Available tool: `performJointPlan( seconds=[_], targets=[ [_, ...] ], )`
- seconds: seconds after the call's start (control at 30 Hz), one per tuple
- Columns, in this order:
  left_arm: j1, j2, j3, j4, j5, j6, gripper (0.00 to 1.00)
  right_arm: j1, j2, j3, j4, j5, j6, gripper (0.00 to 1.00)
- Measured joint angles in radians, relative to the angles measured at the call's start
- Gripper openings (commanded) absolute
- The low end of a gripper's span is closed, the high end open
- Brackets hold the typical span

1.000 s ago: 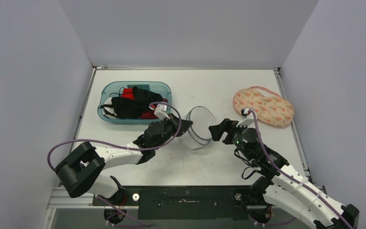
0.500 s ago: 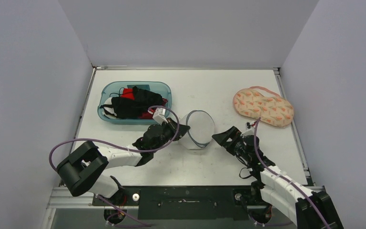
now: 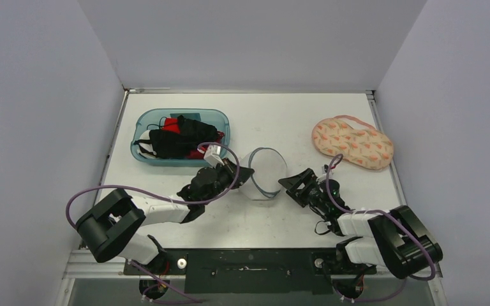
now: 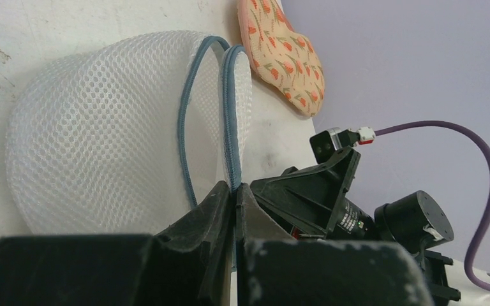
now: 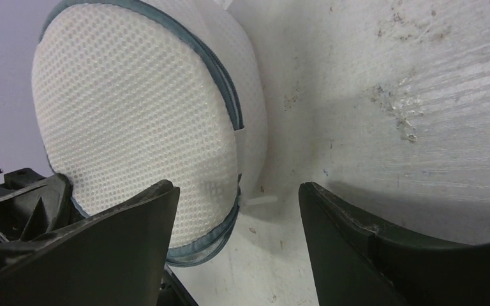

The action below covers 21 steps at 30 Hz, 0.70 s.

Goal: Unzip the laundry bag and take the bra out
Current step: Close the laundry bag at the center of the board.

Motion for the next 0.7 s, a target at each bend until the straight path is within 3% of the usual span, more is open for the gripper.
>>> performJointPlan(
  seconds=[0.1, 0.43, 0.6, 0.63, 0.7],
  targets=[
    [0.000, 0.000, -0.005, 0.005, 0.000, -0.001, 0.00, 0.001, 0.078, 0.003, 0.060, -0.006, 0.019, 0.62],
    [0.000, 0.000, -0.017, 0.013, -0.005, -0.003, 0.00, 0.061, 0.182, 0.072, 0.161, -0.011, 0.039, 0.28],
    [0.007, -0.015, -0.017, 0.012, -0.012, -0.002, 0.00, 0.061, 0.187, 0.073, 0.163, -0.013, 0.034, 0.06],
    [0.007, -0.021, -0.017, 0.010, -0.012, -0.002, 0.05, 0.061, 0.183, 0.073, 0.159, -0.015, 0.030, 0.05],
    [0.007, -0.038, -0.017, -0.012, -0.010, 0.000, 0.29, 0.061, 0.146, 0.083, 0.105, -0.020, 0.009, 0.05]
  ],
)
